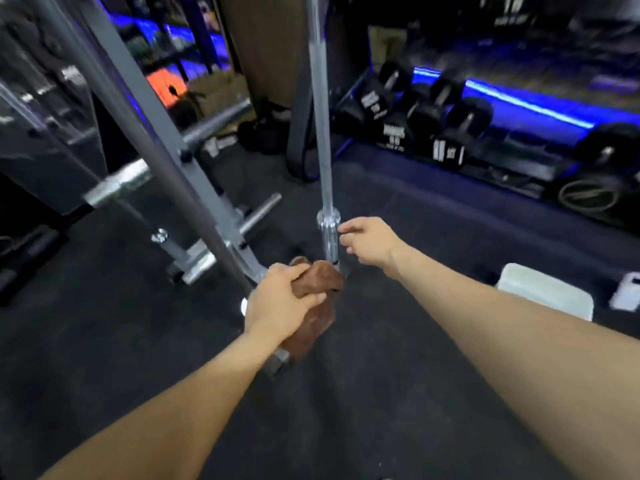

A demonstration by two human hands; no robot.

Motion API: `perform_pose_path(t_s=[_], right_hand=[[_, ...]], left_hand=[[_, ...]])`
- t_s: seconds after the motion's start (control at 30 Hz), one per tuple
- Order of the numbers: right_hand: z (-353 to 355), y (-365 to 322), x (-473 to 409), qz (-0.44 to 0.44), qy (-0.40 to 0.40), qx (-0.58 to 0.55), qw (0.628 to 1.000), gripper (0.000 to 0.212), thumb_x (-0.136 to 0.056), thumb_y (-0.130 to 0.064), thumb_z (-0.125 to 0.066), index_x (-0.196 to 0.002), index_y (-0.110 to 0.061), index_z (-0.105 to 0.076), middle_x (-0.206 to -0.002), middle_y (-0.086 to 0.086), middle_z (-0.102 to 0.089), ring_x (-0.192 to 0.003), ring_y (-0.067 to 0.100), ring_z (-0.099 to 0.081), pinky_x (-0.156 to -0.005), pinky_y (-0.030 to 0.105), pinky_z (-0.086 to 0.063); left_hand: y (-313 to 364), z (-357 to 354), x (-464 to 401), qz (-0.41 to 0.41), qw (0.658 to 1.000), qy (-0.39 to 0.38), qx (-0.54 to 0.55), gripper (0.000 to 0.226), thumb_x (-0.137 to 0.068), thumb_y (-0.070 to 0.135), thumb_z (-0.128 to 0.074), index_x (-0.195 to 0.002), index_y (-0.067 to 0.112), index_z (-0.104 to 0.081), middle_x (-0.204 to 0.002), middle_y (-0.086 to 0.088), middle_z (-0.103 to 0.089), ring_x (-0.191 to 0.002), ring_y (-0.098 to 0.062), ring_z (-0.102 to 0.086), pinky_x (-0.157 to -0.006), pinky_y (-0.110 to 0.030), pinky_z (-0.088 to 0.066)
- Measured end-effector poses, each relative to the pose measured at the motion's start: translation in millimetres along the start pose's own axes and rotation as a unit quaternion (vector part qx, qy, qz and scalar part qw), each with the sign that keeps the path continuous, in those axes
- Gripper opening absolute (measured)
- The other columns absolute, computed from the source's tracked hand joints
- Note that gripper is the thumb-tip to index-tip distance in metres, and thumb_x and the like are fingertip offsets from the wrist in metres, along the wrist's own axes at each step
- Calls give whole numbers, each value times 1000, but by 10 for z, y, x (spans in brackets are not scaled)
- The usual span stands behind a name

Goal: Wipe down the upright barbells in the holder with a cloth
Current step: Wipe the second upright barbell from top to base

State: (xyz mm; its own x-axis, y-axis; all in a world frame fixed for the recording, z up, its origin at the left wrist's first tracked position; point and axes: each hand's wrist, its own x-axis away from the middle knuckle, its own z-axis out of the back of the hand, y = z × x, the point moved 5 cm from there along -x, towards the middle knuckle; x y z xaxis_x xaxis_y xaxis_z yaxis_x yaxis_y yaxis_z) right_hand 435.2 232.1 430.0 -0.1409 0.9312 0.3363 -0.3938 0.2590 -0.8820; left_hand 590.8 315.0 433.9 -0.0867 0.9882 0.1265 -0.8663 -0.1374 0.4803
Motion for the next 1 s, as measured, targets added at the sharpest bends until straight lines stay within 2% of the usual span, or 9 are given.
perform_pose_path(t_s=[0.13,0.2,0.27,0.4,0.57,0.67,0.77,0.87,1.0], right_hand=[[540,-1093,363,67,32,10,997,22,-93,-7,-53,-112,-7,-64,-91,4,-59,-69,12,-52,-51,16,-37],[728,-1585,631,110,49,16,993,24,-92,-8,-55,-115,-7,-64,-88,1,-59,-77,13,-54,-53,15,-37],[880,-2058,960,165,67,31,984,24,-90,-4,-57,-113,-4,-65,-87,2,-60,-78,10,-56,-55,9,-37],[1025,-2912,1702,272,75,65,957,16,-85,0,-63,-98,-6,-69,-73,-2,-60,-55,-4,-52,-57,8,-41],[952,-3729,2574,377,56,145,913,9,-81,-6,-70,-85,-14,-70,-71,-4,-64,-61,2,-54,-68,20,-45],[957,-4027,2915,408,48,197,890,11,-80,-8,-70,-87,-17,-71,-81,8,-68,-70,12,-56,-73,28,-48],[1081,-4335,3116,440,50,202,874,16,-82,-10,-70,-96,-17,-70,-90,6,-70,-80,14,-60,-85,33,-50],[1244,-4657,3258,475,45,188,859,36,-84,-17,-72,-118,-13,-63,-102,-2,-64,-95,10,-59,-93,25,-46],[1489,-4902,3253,488,5,236,840,46,-85,-24,-71,-128,-20,-57,-117,0,-64,-108,13,-59,-99,28,-46]], left_hand=[[632,841,83,-35,998,35,24,58,-75,47,-73,-129,33,-56,-114,5,-56,-108,-17,-56,-81,-26,-40],[867,1258,154,-50,996,46,56,57,-72,48,-75,-125,33,-60,-113,6,-61,-106,-17,-58,-83,-28,-43],[1069,1689,264,-62,989,61,123,50,-71,43,-78,-117,32,-66,-108,8,-67,-100,-12,-62,-78,-23,-44],[1350,2514,641,-50,945,78,313,28,-74,22,-81,-99,15,-72,-85,3,-69,-72,-7,-60,-57,-11,-45],[1498,3366,1086,-36,904,85,417,12,-72,5,-79,-80,7,-70,-88,-14,-70,-77,-21,-63,-83,-35,-53],[1655,3770,1287,-57,893,85,438,11,-72,4,-78,-76,9,-69,-80,-12,-70,-65,-18,-65,-73,-29,-54],[1845,4125,1451,-103,888,110,434,17,-69,2,-80,-82,10,-71,-79,-7,-72,-65,-15,-66,-70,-25,-54],[2057,4444,1545,-160,898,143,385,39,-62,7,-86,-98,13,-73,-89,-3,-74,-80,-15,-68,-79,-26,-53],[2428,4743,1529,-211,916,179,292,81,-40,34,-93,-115,23,-67,-103,2,-73,-95,-9,-67,-89,-23,-50]])
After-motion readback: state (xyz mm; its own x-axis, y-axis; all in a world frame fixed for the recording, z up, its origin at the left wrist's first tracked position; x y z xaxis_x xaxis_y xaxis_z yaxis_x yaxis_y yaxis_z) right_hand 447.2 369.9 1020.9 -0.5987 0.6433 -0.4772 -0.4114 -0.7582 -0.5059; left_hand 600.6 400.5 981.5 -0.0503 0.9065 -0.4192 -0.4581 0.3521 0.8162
